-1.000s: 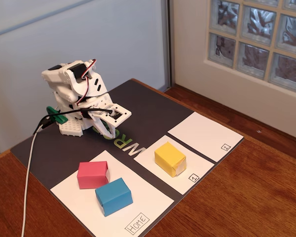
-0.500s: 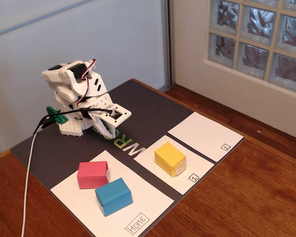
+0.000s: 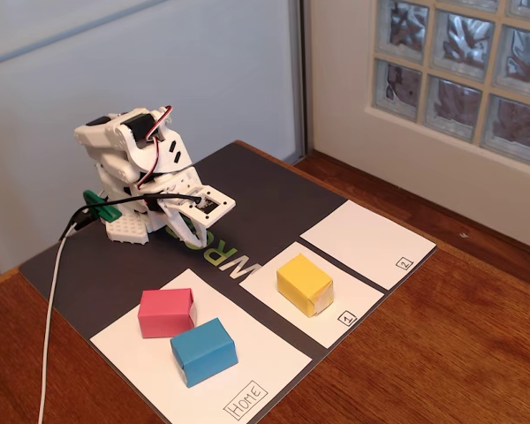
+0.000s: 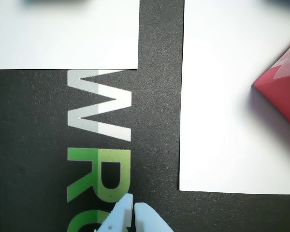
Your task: Move box red to home
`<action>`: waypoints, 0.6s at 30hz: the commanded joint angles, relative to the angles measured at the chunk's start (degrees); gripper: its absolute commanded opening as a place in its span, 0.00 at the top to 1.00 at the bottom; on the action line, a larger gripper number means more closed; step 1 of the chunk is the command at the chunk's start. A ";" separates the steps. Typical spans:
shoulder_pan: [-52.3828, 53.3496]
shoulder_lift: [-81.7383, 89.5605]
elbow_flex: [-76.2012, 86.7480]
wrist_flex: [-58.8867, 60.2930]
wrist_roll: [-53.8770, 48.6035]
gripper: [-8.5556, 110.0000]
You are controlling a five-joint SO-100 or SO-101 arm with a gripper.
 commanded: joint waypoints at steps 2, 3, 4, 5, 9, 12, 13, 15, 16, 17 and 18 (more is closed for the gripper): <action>0.53 1.14 2.20 0.97 1.14 0.93; 0.53 1.14 2.20 0.97 1.14 0.93; 0.53 1.14 2.20 0.97 1.14 0.93; 0.62 1.14 2.20 0.97 1.14 0.93; 0.79 1.14 2.20 0.97 1.14 0.93; 0.88 1.14 2.20 0.97 1.14 0.93; 0.88 1.14 2.20 0.97 1.14 0.93; 0.88 1.23 2.20 0.97 1.14 0.93; 0.97 1.23 2.20 0.97 1.14 0.93; 0.97 1.32 2.20 0.97 1.14 0.93; 0.97 1.32 2.20 0.97 1.14 0.93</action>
